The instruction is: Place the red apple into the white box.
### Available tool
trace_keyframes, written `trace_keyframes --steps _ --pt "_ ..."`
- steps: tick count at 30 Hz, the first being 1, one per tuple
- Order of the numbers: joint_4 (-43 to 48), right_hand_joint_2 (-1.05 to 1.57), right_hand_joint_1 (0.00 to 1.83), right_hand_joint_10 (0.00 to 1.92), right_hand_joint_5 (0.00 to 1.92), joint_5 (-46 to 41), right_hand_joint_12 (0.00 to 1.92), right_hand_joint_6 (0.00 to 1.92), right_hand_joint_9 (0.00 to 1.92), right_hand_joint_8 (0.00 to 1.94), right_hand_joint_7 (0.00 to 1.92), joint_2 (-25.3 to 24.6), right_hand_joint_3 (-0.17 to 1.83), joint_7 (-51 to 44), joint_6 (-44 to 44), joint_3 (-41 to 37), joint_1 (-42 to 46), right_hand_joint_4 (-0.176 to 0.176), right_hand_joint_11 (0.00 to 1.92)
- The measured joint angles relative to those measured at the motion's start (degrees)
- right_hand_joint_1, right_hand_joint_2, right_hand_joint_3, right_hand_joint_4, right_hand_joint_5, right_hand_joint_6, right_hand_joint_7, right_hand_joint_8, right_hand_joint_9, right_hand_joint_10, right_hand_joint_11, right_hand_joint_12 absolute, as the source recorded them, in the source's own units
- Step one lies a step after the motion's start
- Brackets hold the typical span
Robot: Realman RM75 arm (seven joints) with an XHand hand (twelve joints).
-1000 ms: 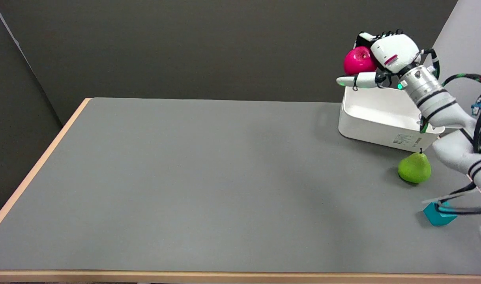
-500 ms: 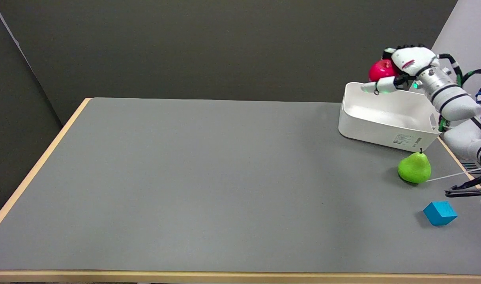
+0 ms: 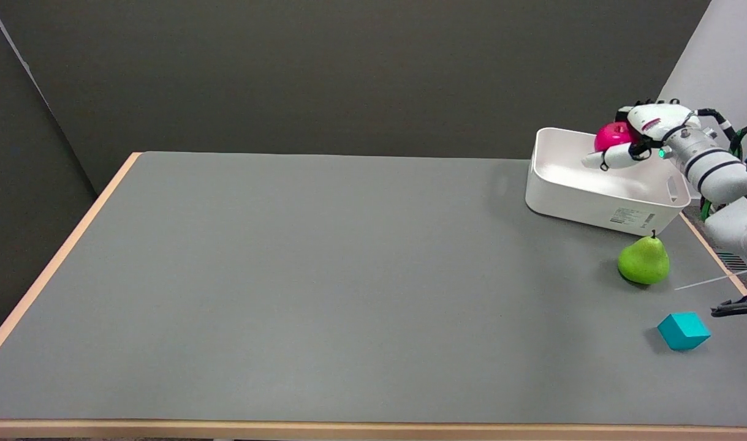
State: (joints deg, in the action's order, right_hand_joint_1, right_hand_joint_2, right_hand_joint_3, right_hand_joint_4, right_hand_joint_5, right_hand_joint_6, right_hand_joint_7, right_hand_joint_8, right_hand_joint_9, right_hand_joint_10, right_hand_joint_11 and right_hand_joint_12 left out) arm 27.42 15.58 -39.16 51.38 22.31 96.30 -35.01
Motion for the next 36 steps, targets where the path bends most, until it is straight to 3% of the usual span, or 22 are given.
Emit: trace_keyframes --steps 2,4,6,20,25,27,29,33,36 --pt "-0.04 0.68 0.40 0.67 0.11 -0.24 1.29 0.33 0.15 0.27 0.14 0.08 0.87 0.38 -0.14 0.06 0.38 0.083 0.15" --pt "-0.05 0.66 0.37 0.58 0.07 -1.08 1.21 0.31 0.05 0.22 0.02 0.15 0.87 0.81 -0.29 0.07 0.77 0.091 0.05" --pt "0.00 0.58 0.29 0.32 0.03 -2.28 1.09 0.24 0.00 0.00 0.00 0.20 0.93 1.30 -0.45 0.08 1.22 0.103 0.00" --pt "2.03 0.55 0.26 0.16 0.03 -7.88 1.04 0.21 0.00 0.00 0.00 0.49 0.89 5.09 -1.16 -0.03 4.04 0.113 0.00" --pt "3.35 0.55 0.29 0.16 0.00 -8.74 1.08 0.04 0.00 0.00 0.00 0.56 0.83 5.78 -1.21 -0.24 4.78 0.085 0.00" --pt "3.80 0.51 0.25 0.01 0.00 -9.05 0.97 0.00 0.00 0.00 0.00 0.59 0.83 6.15 -1.27 -0.33 5.01 0.062 0.00" --pt "4.23 0.55 0.29 0.00 0.00 -9.51 0.65 0.00 0.00 0.00 0.00 0.59 0.69 6.71 -1.36 -0.43 5.27 0.040 0.00" --pt "4.82 0.55 0.32 0.00 0.00 -11.38 0.13 0.00 0.00 0.00 0.00 0.59 0.67 8.15 -1.38 -0.73 5.79 0.022 0.00" --pt "5.11 0.55 0.31 0.00 0.00 -13.13 0.02 0.00 0.00 0.00 0.00 0.50 0.65 9.21 -1.38 -1.07 6.26 0.015 0.00"
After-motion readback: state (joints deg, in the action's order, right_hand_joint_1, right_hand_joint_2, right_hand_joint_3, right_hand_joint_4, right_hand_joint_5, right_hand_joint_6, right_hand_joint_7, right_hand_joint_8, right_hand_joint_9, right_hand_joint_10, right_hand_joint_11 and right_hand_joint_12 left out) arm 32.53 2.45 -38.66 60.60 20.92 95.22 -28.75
